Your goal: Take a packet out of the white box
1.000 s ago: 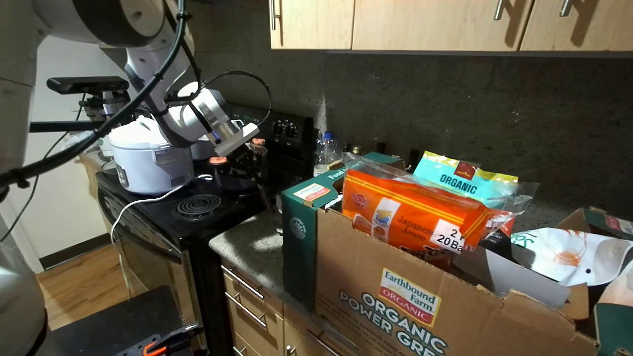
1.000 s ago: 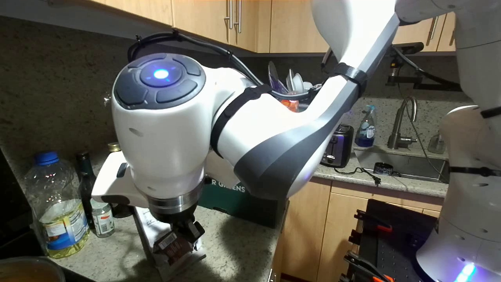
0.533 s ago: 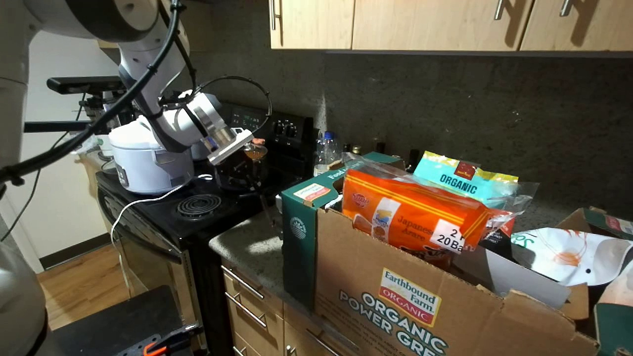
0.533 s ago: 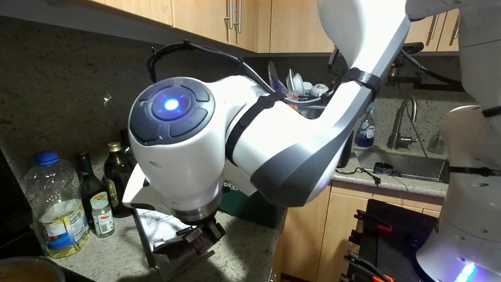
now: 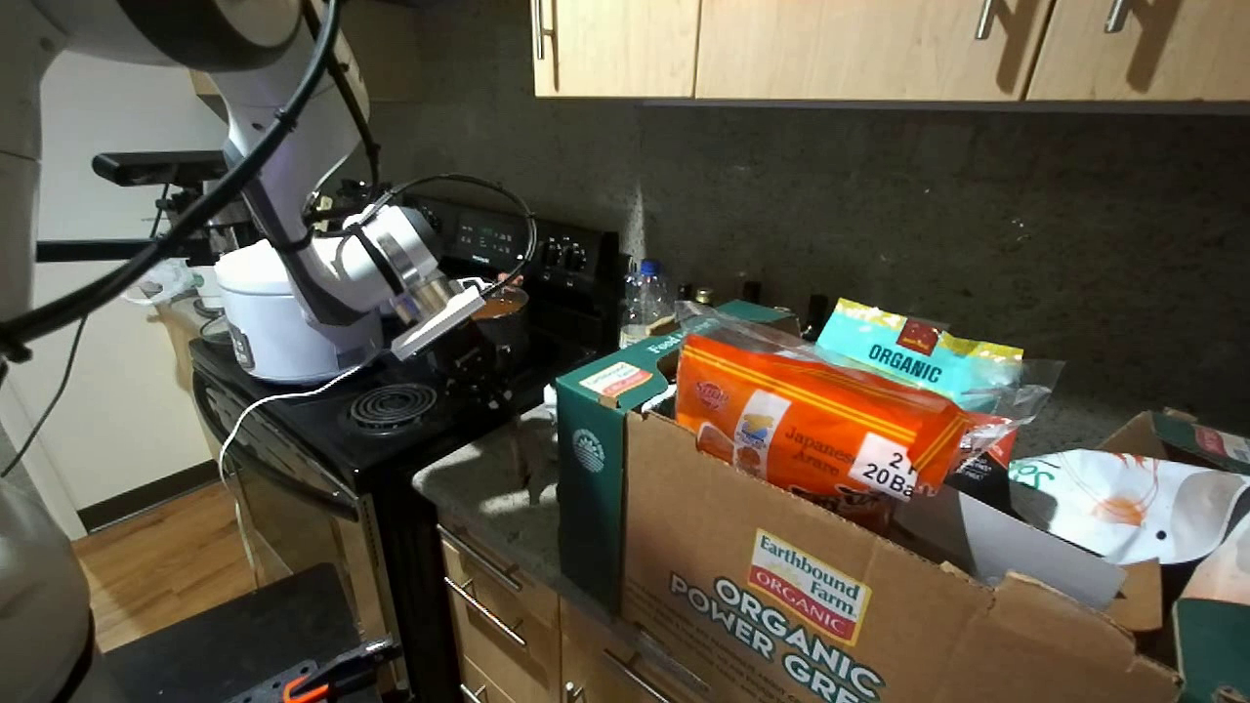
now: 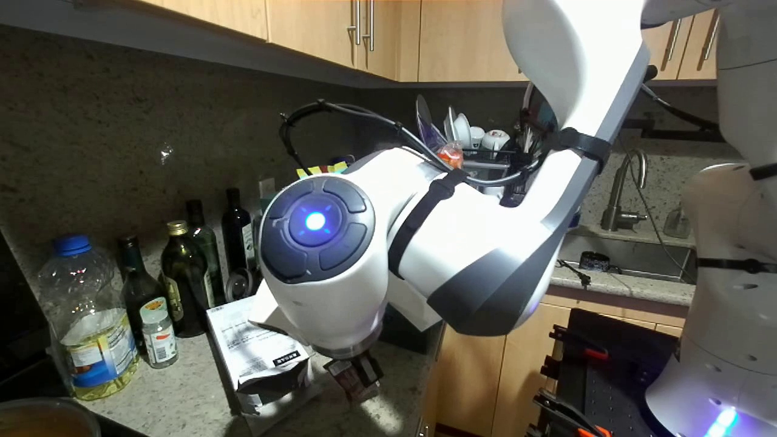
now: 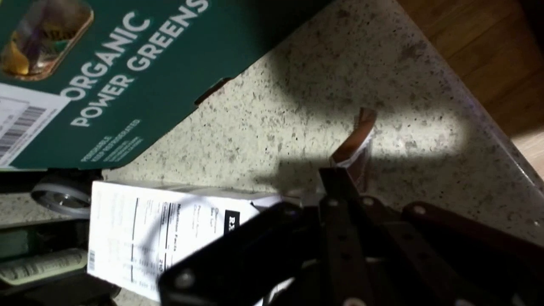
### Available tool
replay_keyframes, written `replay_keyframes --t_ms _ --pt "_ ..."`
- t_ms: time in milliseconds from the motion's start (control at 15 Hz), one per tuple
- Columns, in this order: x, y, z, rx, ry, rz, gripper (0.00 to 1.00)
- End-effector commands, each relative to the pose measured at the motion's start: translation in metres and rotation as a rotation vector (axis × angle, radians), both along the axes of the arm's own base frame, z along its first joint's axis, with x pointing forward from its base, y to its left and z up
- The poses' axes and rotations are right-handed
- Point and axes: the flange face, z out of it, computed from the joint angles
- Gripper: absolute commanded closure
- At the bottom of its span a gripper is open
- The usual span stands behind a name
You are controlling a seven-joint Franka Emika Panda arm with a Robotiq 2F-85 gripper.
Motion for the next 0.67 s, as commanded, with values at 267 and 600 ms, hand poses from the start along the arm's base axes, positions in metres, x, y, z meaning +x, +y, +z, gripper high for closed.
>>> replay_keyframes --t_ms 267,600 --pt "-0.018 -0.037 -0.001 0.005 -0.215 -0.134 1.00" --pt "-0.004 -0.058 -0.006 0.008 -0.332 -0.170 1.00"
